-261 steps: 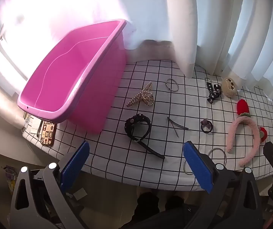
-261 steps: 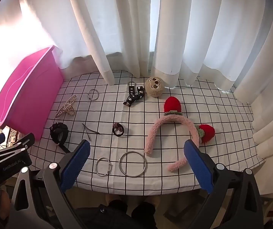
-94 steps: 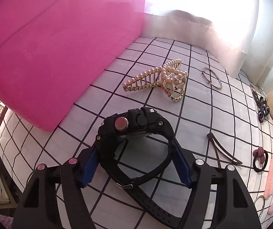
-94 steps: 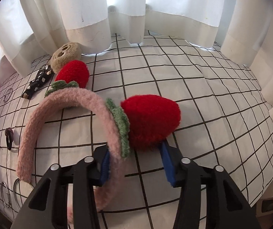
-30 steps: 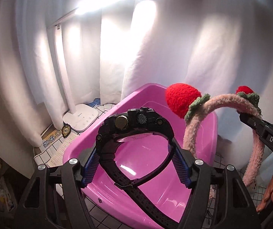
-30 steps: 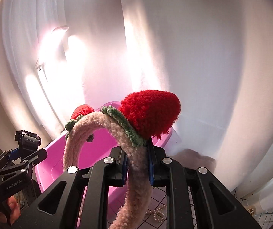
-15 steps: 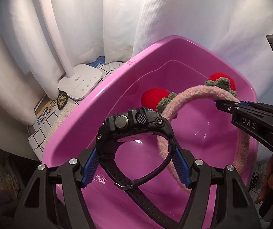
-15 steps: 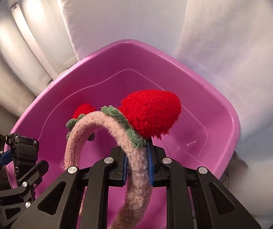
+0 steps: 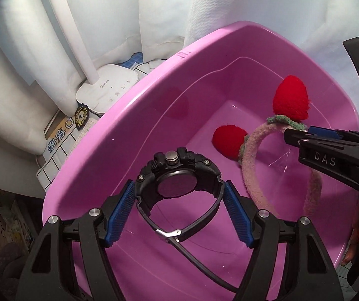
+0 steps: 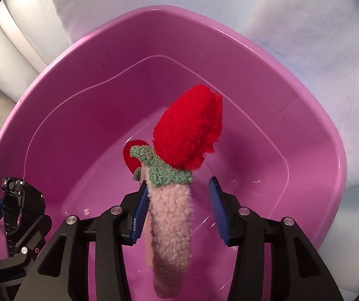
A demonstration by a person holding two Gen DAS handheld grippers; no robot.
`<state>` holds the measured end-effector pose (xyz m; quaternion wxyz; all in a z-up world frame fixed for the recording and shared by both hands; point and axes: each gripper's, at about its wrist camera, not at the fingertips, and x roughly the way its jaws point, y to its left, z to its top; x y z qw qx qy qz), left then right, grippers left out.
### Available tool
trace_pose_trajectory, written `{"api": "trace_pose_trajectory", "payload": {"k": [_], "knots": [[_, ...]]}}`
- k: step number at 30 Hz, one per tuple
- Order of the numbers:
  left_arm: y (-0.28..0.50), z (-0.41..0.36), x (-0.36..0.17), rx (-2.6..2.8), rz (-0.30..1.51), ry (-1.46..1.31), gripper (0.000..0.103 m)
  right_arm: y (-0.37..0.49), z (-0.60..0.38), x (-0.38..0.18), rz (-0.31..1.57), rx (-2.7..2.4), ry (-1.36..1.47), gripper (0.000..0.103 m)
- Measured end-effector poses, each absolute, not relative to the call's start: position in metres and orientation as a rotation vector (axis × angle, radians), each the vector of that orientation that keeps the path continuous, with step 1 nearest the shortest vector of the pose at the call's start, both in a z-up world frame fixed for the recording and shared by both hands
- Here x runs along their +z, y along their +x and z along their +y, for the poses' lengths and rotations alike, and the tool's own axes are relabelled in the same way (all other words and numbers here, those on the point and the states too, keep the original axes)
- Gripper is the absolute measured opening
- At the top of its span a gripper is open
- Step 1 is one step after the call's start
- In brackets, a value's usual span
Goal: Organize jewelry
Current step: 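Lift and carry the watch and headband over the pink tub with both tools, then open both tools to drop the watch and headband into the tub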
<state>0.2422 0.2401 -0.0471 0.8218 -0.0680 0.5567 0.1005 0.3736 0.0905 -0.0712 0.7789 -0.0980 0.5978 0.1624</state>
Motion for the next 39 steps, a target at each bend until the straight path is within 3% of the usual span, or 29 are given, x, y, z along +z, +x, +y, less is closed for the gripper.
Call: {"api": "trace_pose_trajectory", "payload": {"k": [2, 3, 39], "knots": [[0.241, 0.240, -0.040, 0.230, 1.157, -0.135, 0.089, 0.377, 0.090, -0.068, 1.285, 0.345, -0.203, 0.061], [0.241, 0.241, -0.037, 0.235, 1.142, -0.132, 0.089, 0.378, 0.089, -0.067, 1.282, 0.346, -0.194, 0.064], [0.200, 0.232, -0.002, 0.240, 1.047, -0.129, 0.089, 0.306, 0.064, -0.017, 1.177, 0.365, -0.119, 0.066]]}}
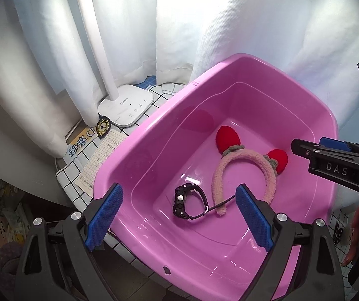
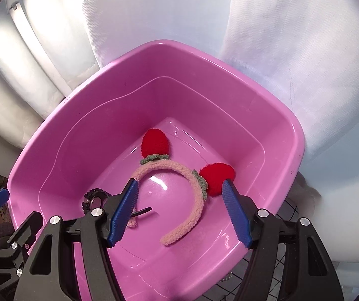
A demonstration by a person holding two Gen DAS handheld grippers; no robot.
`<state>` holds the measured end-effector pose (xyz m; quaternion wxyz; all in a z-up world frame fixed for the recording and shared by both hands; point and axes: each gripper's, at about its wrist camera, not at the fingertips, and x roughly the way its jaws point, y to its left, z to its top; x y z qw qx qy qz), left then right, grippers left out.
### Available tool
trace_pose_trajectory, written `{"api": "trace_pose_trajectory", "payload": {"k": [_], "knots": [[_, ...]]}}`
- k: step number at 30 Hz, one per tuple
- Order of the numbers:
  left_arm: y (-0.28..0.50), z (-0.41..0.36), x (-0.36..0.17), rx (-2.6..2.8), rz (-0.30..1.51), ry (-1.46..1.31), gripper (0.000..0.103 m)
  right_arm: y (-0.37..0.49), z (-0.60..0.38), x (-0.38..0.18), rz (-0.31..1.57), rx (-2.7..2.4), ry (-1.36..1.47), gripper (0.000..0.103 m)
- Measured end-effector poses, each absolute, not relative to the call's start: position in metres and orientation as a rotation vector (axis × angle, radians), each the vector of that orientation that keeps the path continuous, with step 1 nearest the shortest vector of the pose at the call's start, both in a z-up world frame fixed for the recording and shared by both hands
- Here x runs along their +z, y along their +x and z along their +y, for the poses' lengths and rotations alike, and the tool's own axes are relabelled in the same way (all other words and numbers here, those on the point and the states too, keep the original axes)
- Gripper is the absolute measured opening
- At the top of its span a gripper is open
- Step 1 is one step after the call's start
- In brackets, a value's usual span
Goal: Organize jewelry
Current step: 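Open both tools to drop the watch and headband into the tub, then withdraw both open tools from the tub back over the table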
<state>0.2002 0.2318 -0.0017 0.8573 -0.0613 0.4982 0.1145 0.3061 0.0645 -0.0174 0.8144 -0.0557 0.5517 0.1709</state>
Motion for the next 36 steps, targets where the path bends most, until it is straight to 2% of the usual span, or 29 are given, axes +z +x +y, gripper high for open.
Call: {"api": "trace_pose_trajectory", "payload": {"k": [11, 20, 28, 36], "knots": [[0.162, 0.218, 0.029, 0.194, 0.966, -0.103, 0.092, 0.259, 0.033, 0.018, 1.101, 0.397, -0.079, 0.069], [0.119, 0.181, 0.051, 0.080, 0.886, -0.055, 0.096, 0.192, -0.046, 0.029, 1.042, 0.339, 0.035, 0.070], [0.072, 0.135, 0.043, -0.111, 0.858, -0.022, 0.096, 0.085, -0.139, 0.004, 0.999, 0.081, 0.070, 0.072], [0.032, 0.082, 0.007, -0.301, 0.882, 0.008, 0.097, -0.032, -0.198, -0.056, 1.044, -0.127, 0.233, 0.072]]}}
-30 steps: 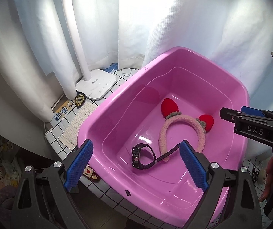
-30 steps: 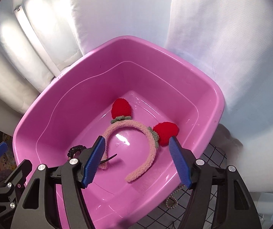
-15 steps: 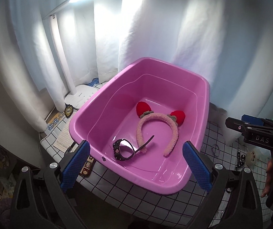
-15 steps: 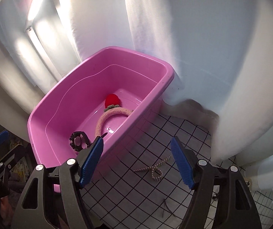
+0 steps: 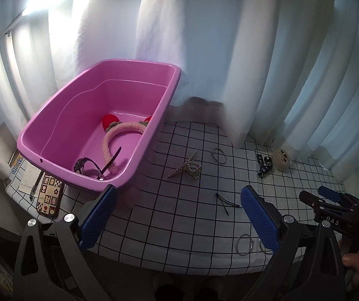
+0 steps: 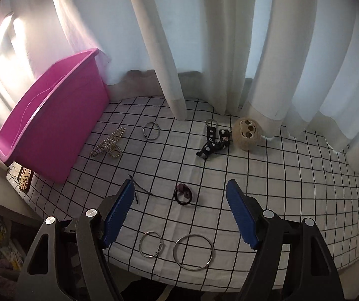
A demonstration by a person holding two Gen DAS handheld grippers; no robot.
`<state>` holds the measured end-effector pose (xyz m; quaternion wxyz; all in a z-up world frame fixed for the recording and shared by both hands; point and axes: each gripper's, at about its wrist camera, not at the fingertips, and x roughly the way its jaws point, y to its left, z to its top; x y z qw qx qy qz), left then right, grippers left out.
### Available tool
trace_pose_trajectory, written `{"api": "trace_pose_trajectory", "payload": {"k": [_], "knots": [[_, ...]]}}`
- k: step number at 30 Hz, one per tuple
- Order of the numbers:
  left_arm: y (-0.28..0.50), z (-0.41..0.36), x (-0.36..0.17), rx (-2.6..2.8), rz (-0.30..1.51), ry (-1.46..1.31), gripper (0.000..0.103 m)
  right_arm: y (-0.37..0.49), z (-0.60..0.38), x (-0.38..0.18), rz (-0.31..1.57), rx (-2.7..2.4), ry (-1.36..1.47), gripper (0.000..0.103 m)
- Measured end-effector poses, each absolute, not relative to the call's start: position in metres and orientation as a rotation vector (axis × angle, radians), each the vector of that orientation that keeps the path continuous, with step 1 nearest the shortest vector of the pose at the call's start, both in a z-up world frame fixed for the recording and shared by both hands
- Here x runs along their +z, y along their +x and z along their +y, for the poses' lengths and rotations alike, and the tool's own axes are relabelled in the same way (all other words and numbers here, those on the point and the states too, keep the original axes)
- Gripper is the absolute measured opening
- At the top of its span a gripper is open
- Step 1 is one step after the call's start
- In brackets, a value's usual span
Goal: Organize jewelry
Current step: 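Withdraw both open tools from the tub back over the table, then move the left tool to the silver clasp bangle while the right tool approaches the large silver hoop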
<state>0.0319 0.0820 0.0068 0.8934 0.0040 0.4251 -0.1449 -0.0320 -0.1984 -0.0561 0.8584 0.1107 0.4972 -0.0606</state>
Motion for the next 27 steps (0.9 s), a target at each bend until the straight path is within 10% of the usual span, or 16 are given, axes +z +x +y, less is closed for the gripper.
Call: {"api": "trace_pose_trajectory", "payload": {"k": [27], "knots": [[-0.057, -0.028, -0.168, -0.173, 0.999, 0.131, 0.097, -0.125, -0.217, -0.194, 1.061, -0.004, 0.234, 0.072]]}}
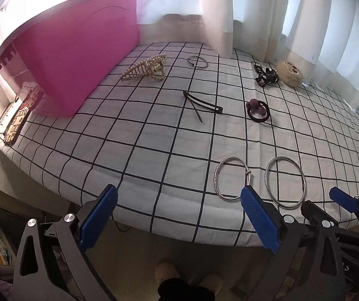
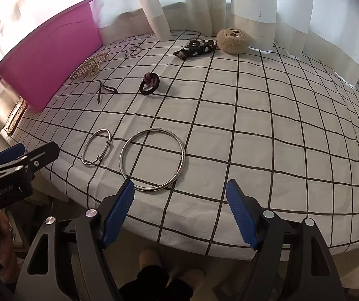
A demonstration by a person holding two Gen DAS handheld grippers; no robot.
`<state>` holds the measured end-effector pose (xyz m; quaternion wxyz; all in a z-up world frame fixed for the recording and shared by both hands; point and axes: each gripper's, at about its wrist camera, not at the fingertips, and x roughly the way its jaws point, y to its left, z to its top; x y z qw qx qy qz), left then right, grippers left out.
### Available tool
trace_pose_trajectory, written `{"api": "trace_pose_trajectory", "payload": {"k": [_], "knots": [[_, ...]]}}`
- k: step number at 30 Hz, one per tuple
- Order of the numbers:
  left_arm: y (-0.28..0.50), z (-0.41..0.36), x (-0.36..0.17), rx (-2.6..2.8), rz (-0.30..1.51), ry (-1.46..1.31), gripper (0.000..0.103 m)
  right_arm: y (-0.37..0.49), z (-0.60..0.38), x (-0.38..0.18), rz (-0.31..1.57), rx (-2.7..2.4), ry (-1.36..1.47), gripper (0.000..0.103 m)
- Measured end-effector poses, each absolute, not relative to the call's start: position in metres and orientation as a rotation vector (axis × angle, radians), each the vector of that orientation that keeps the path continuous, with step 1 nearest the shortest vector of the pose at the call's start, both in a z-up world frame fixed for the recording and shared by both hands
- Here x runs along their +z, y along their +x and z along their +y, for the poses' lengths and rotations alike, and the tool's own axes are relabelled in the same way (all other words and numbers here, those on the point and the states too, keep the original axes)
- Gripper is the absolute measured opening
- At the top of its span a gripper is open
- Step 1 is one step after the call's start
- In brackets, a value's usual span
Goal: Organize jewelry
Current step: 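Move the left tool to the silver clasp bangle while the right tool approaches the large silver hoop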
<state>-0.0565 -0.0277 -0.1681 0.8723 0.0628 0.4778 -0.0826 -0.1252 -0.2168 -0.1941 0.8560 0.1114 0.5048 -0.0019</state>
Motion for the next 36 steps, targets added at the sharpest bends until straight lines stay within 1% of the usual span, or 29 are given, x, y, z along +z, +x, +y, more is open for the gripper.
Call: {"api": "trace_pose_trajectory", "payload": {"k": [4, 12, 20, 22, 25, 36], "knots": [[-0.051, -0.032, -0.181, -0.194, 1.002, 0.115, 0.097, -0.121, -0.212, -0.196, 1.028, 0.000, 0.229, 0.072], [-0.047, -0.025, -0.193, -0.192, 0.998, 0.087, 0.097, -0.117, -0.195, -0.203, 1.025, 0.037, 0.193, 0.072], [-0.045, -0.024, -0.193, -0.195, 0.985, 0.096, 0.097, -0.108, -0.179, -0.209, 1.015, -0.010, 0.060, 0.074], [-0.045, -0.026, -0.194, -0.204, 0.983, 0.093, 0.097, -0.106, -0.184, -0.210, 1.005, -0.018, 0.073, 0.079], [-0.043, -0.032, -0.195, -0.218, 0.983, 0.088, 0.097, -0.101, -0.194, -0.211, 0.991, -0.037, 0.079, 0.080], [-0.040, -0.053, -0.195, -0.268, 0.972, 0.051, 0.097, -0.085, -0.225, -0.210, 0.979, -0.067, 0.091, 0.081]]}}
